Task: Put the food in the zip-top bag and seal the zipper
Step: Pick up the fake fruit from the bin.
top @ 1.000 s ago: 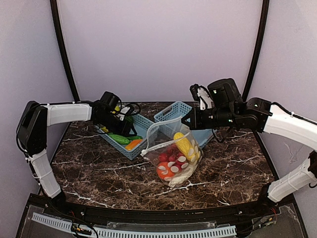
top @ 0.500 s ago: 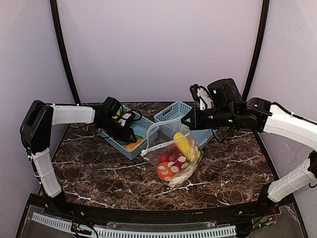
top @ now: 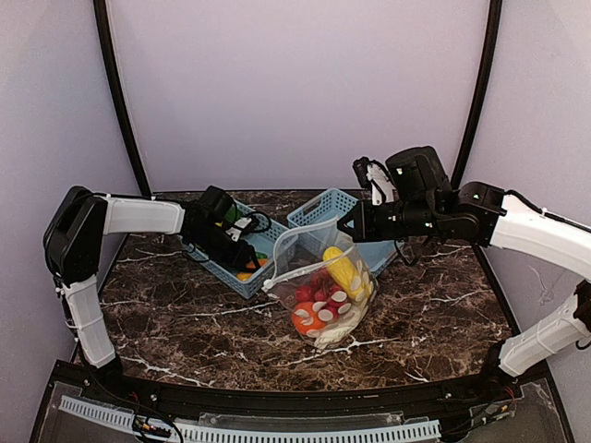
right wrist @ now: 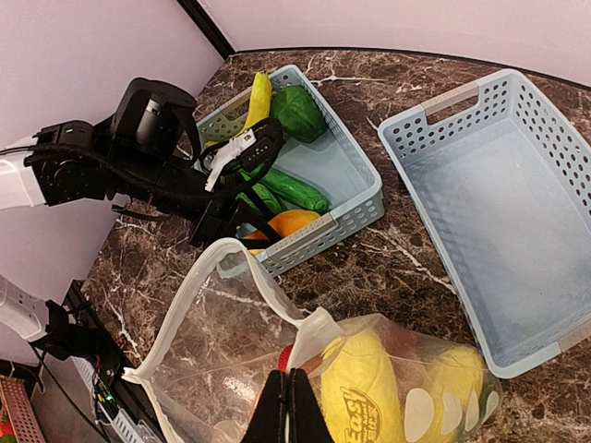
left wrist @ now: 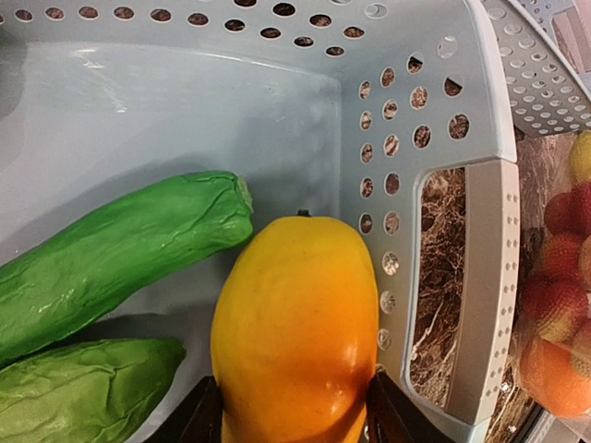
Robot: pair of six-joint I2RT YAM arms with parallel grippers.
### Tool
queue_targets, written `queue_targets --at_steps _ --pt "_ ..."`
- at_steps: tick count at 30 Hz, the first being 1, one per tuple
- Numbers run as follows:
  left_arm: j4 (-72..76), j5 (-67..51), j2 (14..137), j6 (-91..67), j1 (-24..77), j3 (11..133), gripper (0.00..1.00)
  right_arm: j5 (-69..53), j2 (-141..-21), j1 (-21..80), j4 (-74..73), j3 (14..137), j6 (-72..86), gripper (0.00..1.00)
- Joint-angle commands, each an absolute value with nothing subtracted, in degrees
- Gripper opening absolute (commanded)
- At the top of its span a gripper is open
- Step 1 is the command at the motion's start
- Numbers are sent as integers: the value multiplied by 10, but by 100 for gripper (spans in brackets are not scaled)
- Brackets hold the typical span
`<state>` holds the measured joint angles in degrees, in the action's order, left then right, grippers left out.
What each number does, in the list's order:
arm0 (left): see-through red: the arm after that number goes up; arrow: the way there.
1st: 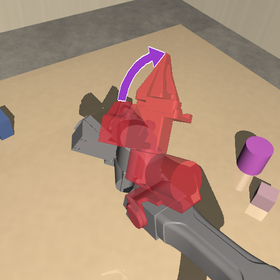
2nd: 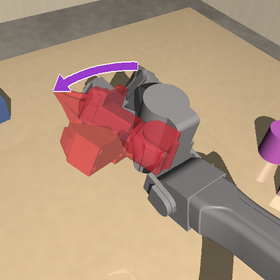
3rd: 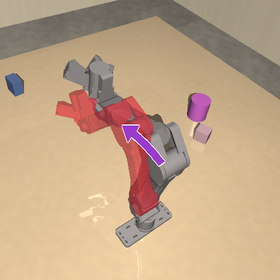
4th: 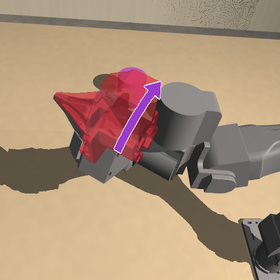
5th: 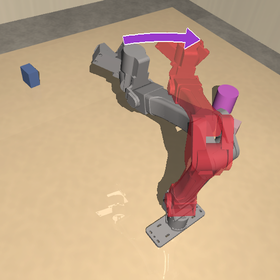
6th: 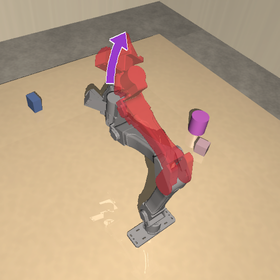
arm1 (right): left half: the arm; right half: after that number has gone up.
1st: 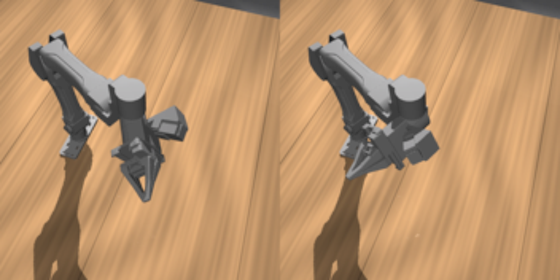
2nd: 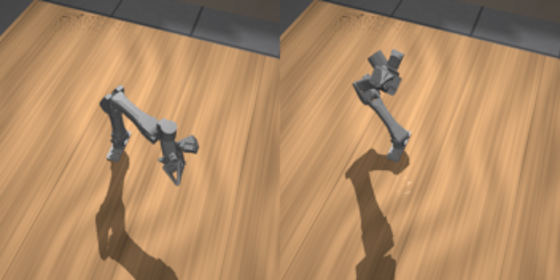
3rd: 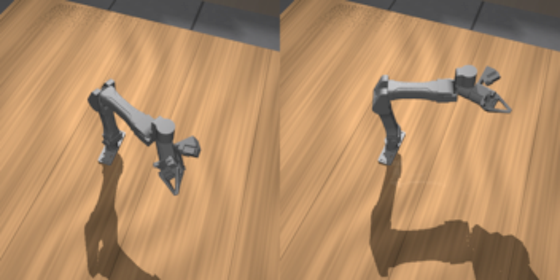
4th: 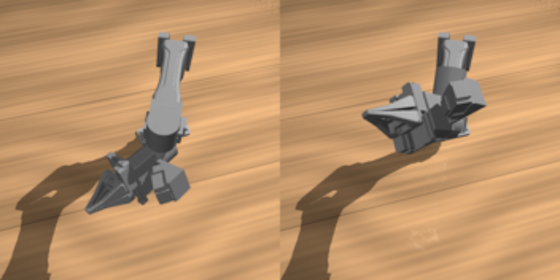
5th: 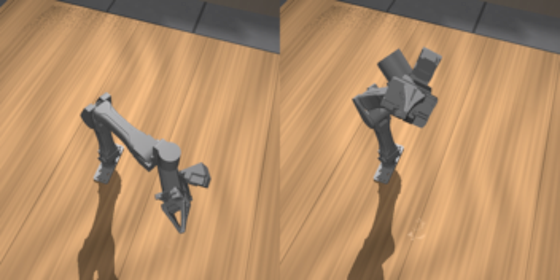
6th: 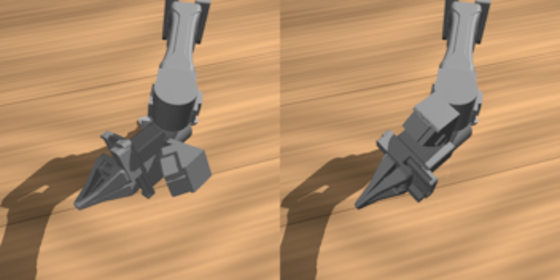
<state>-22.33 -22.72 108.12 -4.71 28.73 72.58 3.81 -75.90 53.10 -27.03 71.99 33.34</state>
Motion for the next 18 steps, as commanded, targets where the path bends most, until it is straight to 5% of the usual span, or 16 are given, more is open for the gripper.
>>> queue_targets --at_steps 1,18 --pt "-230 -215 1095 -44 303 718 53 35 -759 528 -243 735 331 0" --pt "-226 -191 1104 -45 312 718 56 37 -753 528 -243 730 333 0"
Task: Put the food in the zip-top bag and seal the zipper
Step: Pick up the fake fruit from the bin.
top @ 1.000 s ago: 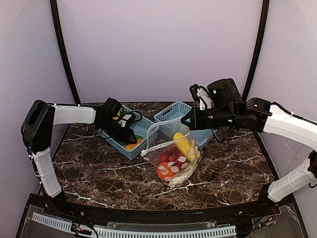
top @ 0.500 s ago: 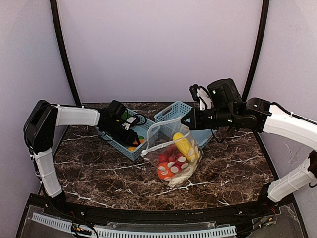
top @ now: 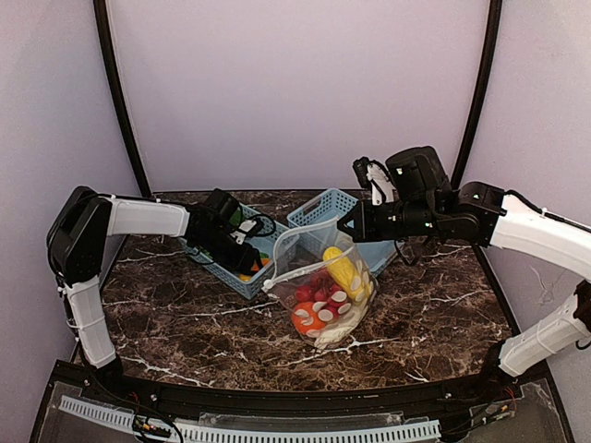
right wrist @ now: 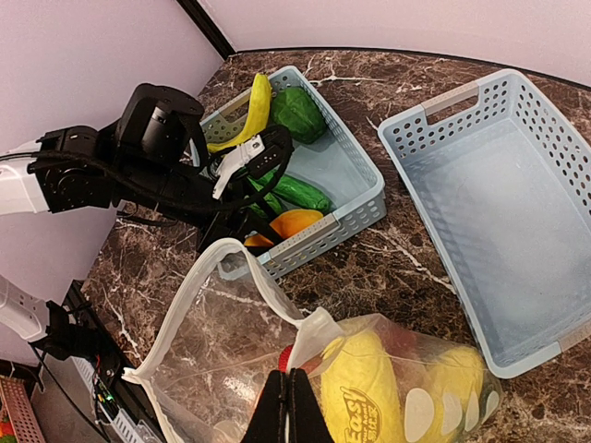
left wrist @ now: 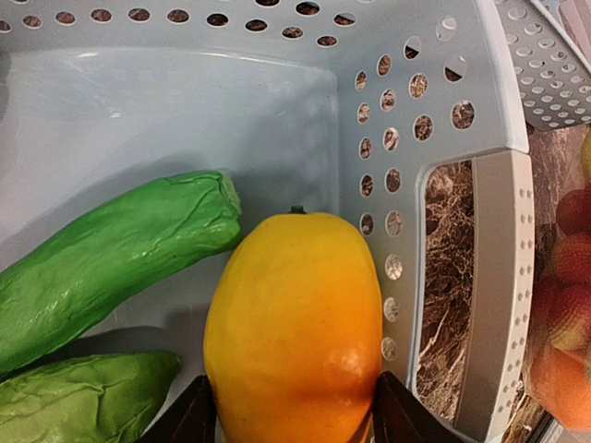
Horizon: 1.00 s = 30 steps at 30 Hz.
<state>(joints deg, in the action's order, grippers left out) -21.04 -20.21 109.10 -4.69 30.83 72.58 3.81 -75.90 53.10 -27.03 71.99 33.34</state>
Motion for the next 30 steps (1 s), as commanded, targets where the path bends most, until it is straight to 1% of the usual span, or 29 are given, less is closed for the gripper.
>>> queue_targets --at_steps 1,10,13,18,30 --pt "-225 -189 1105 -45 312 718 54 38 -753 528 -242 730 334 0" --pt "-212 -195 1090 -60 311 721 43 42 -746 528 -243 724 336 0" --pt "-199 -181 1072 -66 312 716 42 43 -743 528 -243 723 336 0" --pt "-144 -132 1000 -94 311 673 39 47 -739 528 -244 718 338 0" --pt "-73 -118 892 -138 311 608 39 43 -740 528 -242 717 339 0"
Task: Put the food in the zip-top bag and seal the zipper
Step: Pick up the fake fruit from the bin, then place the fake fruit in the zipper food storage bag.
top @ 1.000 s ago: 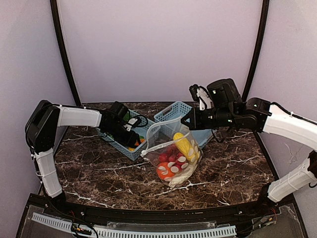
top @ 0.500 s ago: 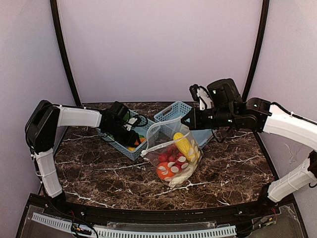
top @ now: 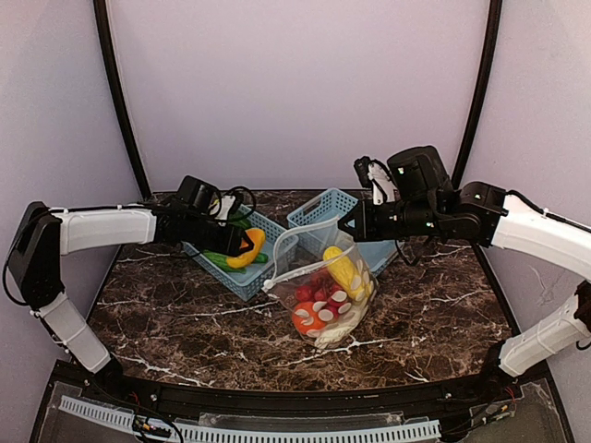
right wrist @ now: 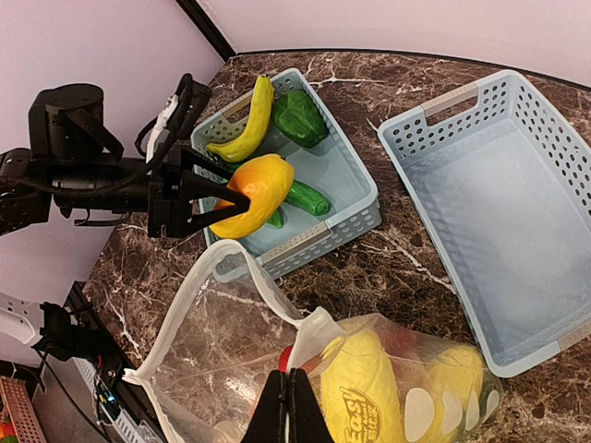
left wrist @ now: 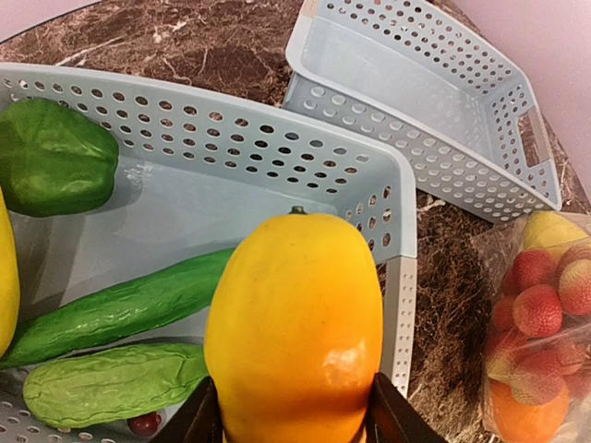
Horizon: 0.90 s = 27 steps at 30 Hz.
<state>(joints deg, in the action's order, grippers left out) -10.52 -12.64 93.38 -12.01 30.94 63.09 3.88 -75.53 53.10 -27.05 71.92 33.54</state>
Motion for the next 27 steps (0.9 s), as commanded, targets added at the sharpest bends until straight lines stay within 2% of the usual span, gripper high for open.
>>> queue_targets --at_steps 1,10,16,27 --pt "-68 -118 877 -142 311 603 39 43 -740 528 -241 717 339 0" --pt "-63 -140 774 -179 319 598 40 38 -736 528 -236 710 345 0" --pt "-83 -126 712 -180 387 610 40 33 -736 528 -232 708 346 0" --pt "-20 -113 727 -227 496 659 40 28 -742 528 -229 708 347 0"
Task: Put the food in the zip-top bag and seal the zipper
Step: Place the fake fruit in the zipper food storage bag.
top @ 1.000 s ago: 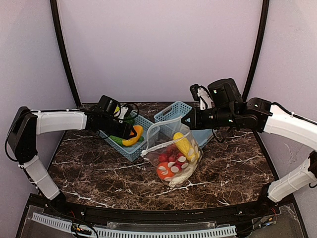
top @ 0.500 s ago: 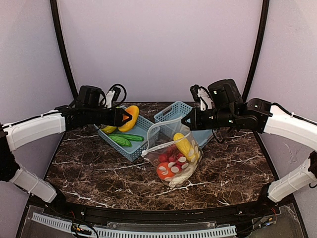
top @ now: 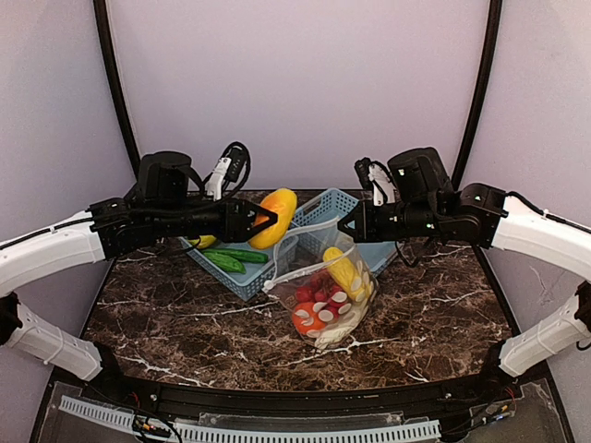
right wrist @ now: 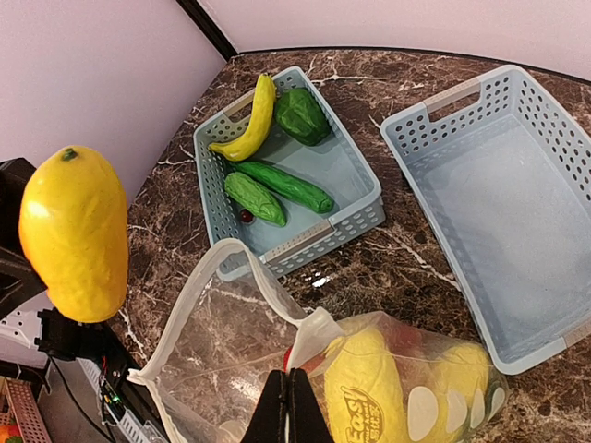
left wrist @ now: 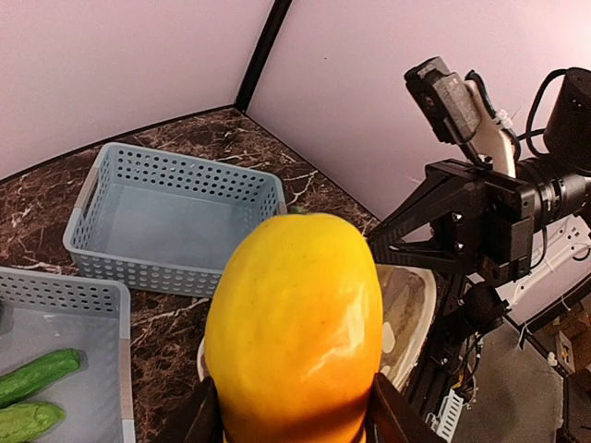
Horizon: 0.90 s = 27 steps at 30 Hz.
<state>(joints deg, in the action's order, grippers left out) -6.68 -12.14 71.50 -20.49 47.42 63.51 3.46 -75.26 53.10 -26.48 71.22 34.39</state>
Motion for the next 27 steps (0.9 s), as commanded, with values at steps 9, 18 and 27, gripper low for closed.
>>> queue_targets --at_steps 9,18,27 --pt "-9 -111 812 -247 542 691 39 33 -743 528 -229 712 345 0" --pt "-58 -74 848 -237 553 681 40 23 -755 528 -227 719 342 0" --pt "-108 -66 864 -247 553 686 46 22 -758 528 -225 719 343 0"
